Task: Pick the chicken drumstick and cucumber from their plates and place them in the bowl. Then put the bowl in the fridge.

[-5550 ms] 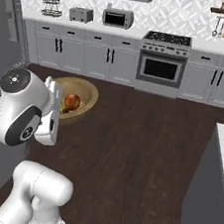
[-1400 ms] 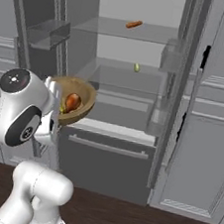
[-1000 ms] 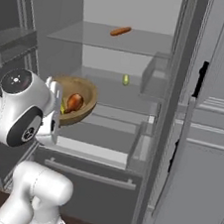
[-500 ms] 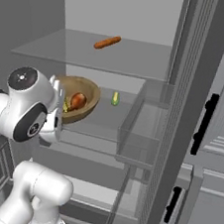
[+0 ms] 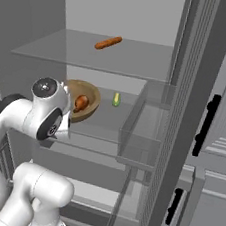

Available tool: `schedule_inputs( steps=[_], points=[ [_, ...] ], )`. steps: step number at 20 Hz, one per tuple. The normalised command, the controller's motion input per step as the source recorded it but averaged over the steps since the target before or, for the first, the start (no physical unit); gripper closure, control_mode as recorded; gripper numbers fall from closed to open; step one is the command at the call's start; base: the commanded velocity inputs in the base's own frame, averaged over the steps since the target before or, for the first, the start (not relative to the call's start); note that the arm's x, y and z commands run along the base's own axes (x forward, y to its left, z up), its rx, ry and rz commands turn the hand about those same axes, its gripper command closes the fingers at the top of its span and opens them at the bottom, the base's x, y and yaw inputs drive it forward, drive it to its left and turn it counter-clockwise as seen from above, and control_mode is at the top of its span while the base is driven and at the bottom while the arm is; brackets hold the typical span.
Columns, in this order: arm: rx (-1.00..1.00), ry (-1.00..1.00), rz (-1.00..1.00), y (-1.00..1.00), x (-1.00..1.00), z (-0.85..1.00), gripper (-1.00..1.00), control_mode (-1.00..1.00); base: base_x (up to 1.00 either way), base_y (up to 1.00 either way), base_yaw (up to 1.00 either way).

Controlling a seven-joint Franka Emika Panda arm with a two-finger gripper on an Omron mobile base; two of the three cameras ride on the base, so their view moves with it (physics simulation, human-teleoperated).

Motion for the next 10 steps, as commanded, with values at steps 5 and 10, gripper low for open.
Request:
schedule_inputs(
  steps=[5, 10],
  points=[
    [0.0, 0.04, 0.05, 0.17, 0.96, -0.27, 1.0, -1.0, 0.0, 0.0, 0.0],
    [0.0, 0.08, 0.07, 0.12, 0.89, -0.44, 1.0, -1.0, 0.0, 0.0, 0.0]
  ],
)
